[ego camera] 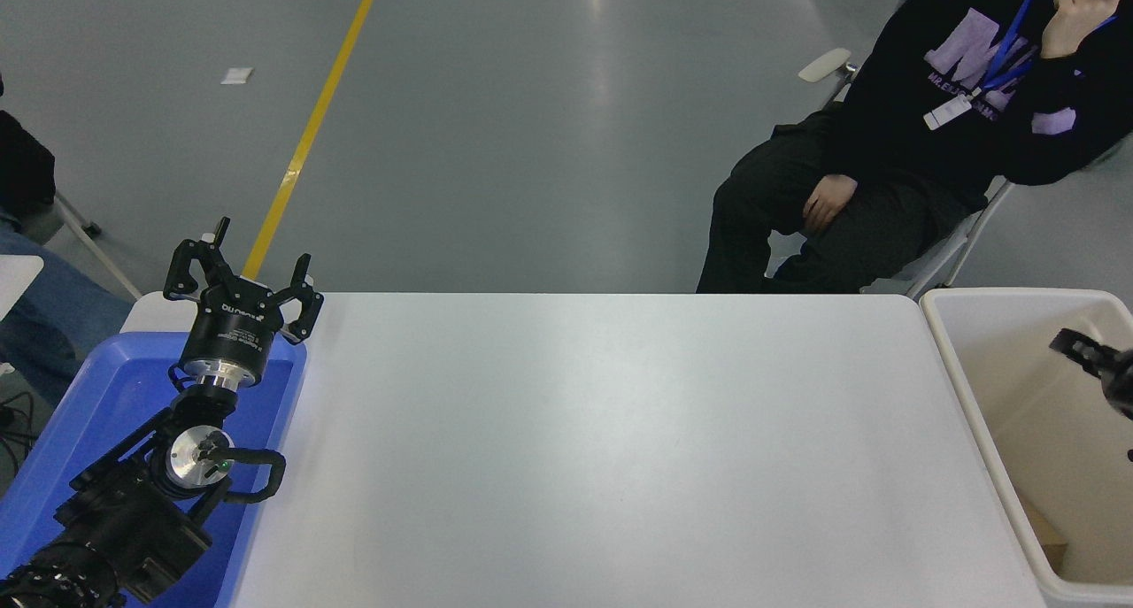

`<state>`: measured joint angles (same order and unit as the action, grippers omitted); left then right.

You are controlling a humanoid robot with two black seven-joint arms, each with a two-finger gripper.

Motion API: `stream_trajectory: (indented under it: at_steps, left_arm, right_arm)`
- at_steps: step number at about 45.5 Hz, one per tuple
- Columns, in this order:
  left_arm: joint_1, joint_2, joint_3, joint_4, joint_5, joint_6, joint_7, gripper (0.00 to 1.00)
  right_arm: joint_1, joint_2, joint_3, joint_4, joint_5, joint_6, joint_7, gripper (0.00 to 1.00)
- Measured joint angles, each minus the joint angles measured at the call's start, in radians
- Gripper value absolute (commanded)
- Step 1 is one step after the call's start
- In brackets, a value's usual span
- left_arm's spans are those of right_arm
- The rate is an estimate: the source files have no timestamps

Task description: Pick up paper ball place in dustbin

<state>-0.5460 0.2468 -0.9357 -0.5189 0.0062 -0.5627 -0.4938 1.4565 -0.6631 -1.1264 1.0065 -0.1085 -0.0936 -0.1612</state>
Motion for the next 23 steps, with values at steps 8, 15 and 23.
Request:
stream_trajectory:
  at_steps: [8, 15, 23]
  left_arm:
    - [0.001, 0.000, 0.000, 0.000, 0.000, 0.000, 0.000, 0.98]
    - [0.002, 0.000, 0.000, 0.000, 0.000, 0.000, -0.001, 0.98]
    - [0.003, 0.000, 0.000, 0.000, 0.000, 0.001, -0.002, 0.98]
  right_arm:
    - [0.343, 0.045, -0.176, 0.239, 0.002, 0.193, 0.001, 1.00]
    - [0.579, 0.101, -0.197, 0.353, 0.011, 0.525, 0.001, 1.00]
    - [0.741, 0.184, -0.149, 0.408, 0.028, 0.722, 0.002, 1.00]
